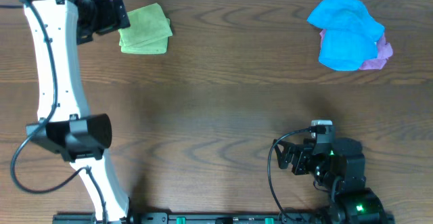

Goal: Fold the cloth

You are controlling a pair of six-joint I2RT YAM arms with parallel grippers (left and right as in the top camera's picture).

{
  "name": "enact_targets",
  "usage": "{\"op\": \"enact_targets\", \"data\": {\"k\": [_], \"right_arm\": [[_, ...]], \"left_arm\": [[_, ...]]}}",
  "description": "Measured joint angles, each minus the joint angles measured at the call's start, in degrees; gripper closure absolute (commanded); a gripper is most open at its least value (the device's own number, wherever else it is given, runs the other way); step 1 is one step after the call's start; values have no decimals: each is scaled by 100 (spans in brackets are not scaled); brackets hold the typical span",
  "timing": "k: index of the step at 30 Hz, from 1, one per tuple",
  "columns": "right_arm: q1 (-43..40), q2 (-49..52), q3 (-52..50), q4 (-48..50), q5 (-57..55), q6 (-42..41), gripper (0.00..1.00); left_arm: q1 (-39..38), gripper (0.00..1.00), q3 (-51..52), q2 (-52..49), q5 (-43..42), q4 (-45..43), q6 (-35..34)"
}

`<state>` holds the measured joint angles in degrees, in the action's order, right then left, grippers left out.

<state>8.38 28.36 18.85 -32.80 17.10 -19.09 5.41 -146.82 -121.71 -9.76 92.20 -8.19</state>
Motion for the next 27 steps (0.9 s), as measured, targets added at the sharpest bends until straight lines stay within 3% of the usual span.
{"op": "enact_targets", "data": {"k": [15, 27], "right_arm": [[-2, 2, 0, 4, 0, 0, 1], [-2, 2, -2, 4, 0, 0, 1]], "left_arm": [[-345, 5, 201, 787, 240, -85, 396], [-531, 5, 3740, 2994, 264, -2312, 417]]}}
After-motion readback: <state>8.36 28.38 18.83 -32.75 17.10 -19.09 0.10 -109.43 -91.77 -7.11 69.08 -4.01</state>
